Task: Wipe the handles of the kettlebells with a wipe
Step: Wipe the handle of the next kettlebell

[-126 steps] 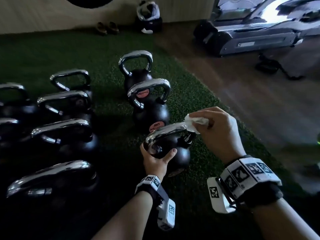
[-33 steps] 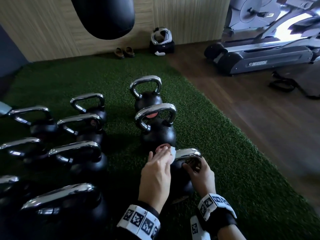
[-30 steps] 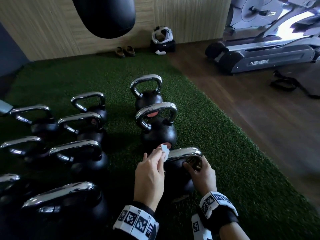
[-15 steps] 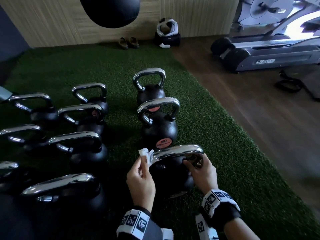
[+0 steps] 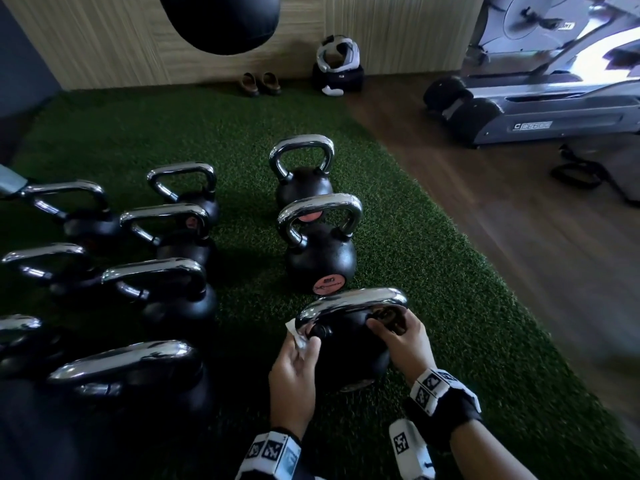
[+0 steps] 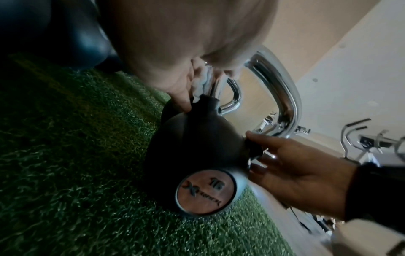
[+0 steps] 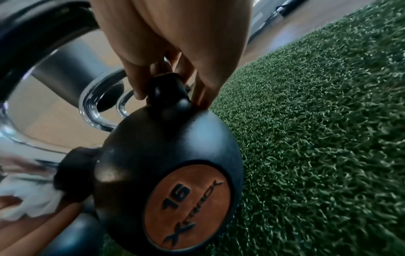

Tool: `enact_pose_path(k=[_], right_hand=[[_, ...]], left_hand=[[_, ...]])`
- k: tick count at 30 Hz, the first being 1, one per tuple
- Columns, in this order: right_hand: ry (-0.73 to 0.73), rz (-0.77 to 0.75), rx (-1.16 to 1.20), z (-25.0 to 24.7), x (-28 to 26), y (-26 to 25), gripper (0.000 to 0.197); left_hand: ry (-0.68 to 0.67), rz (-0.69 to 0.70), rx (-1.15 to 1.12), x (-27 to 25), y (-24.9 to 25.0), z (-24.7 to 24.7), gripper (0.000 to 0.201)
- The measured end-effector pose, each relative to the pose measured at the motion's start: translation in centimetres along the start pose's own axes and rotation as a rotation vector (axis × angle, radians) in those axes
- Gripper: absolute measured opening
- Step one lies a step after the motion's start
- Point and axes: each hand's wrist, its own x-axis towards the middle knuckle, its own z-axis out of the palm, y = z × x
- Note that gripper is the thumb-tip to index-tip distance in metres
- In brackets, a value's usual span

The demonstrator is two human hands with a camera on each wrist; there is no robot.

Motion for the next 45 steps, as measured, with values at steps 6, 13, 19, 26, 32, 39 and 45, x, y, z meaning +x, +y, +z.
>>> enact_pose_path(k=[6, 13, 19, 26, 32, 39, 45], right_hand=[[-0.02, -0.01, -0.057, -1.4, -0.5, -0.8, 0.036], [-0.078, -0.067, -0.146, -3.4, -5.7, -1.2, 0.033], [-0.186, -0.185, -0.212, -2.5, -8.8, -1.5, 0.043], [-0.259, -0.14, -0.22, -2.0, -0.8, -2.8, 0.036], [-0.579, 0.034, -0.183, 3.2, 3.9, 4.0, 0.083], [-0.439, 0.102, -0.069, 3.2, 0.6, 0.2, 0.061], [-0.41, 0.105, -0.084, 3.5, 0.7, 0.3, 0.071]], left_hand=[[0.122, 0.119, 0.243, 0.8, 0.1, -0.4, 0.031], [0.006, 0.091, 0.424, 6.3, 1.5, 0.7, 0.036], [-0.2, 0.188, 0.425, 10.1, 3.2, 2.8, 0.045], [-0.421, 0.074, 0.519, 11.4, 4.1, 2.1, 0.047], [-0.28, -0.167, 0.238, 10.4, 3.6, 2.9, 0.022], [-0.186, -0.111, 0.115, 9.0, 6.1, 3.9, 0.039], [-0.121, -0.261, -0.101, 9.6, 7.5, 4.2, 0.028]])
